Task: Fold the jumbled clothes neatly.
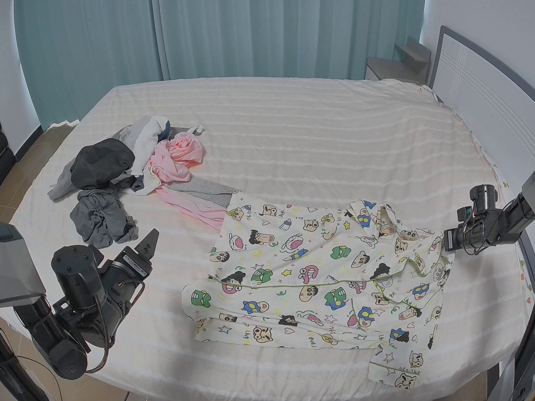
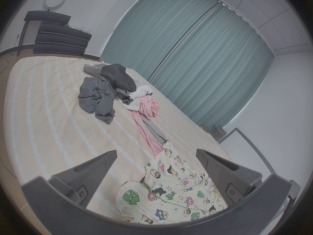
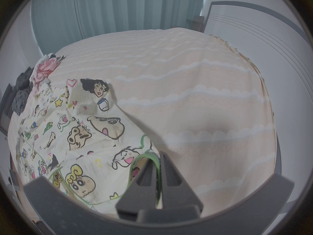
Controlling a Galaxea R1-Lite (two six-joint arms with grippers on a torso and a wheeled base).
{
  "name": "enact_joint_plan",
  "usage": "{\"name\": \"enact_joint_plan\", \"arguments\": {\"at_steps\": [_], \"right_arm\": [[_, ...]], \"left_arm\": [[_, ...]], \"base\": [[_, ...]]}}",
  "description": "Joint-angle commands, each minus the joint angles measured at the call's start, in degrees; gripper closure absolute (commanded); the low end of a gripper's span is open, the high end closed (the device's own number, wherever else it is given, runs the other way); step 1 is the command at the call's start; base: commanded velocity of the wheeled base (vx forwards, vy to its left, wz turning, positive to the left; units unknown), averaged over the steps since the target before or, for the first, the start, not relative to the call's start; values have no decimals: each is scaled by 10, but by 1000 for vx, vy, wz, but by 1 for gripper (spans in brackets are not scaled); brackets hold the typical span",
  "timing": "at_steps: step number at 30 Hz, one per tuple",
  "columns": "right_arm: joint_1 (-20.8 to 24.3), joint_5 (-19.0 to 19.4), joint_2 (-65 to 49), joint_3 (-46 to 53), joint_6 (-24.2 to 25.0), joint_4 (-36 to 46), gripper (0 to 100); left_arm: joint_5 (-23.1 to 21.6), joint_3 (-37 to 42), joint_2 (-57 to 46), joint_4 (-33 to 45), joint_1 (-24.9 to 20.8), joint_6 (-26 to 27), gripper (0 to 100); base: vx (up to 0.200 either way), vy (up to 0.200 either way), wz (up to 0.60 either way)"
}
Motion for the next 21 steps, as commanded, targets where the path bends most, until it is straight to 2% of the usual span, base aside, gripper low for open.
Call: {"name": "enact_joint_plan", "arguments": {"at_steps": [1, 10, 11, 17, 21], "right_arm": [[-5, 0, 13, -11, 19, -1, 100], [-9, 0, 22, -16, 38, -4, 100], [-11, 0, 22, -16, 38, -3, 0], [-21, 0, 25, -28, 57, -4, 0], [-20, 3, 7, -37, 96, -8, 0]], "left_arm": [[0, 0, 3, -10, 0, 0, 0], [0, 0, 3, -10, 0, 0, 0], [0, 0, 3, -10, 0, 0, 0], [0, 0, 3, -10, 0, 0, 0], [0, 0, 3, -10, 0, 0, 0]], "base": [[0, 0, 0], [0, 0, 0], [0, 0, 0], [0, 0, 0], [0, 0, 0]]}}
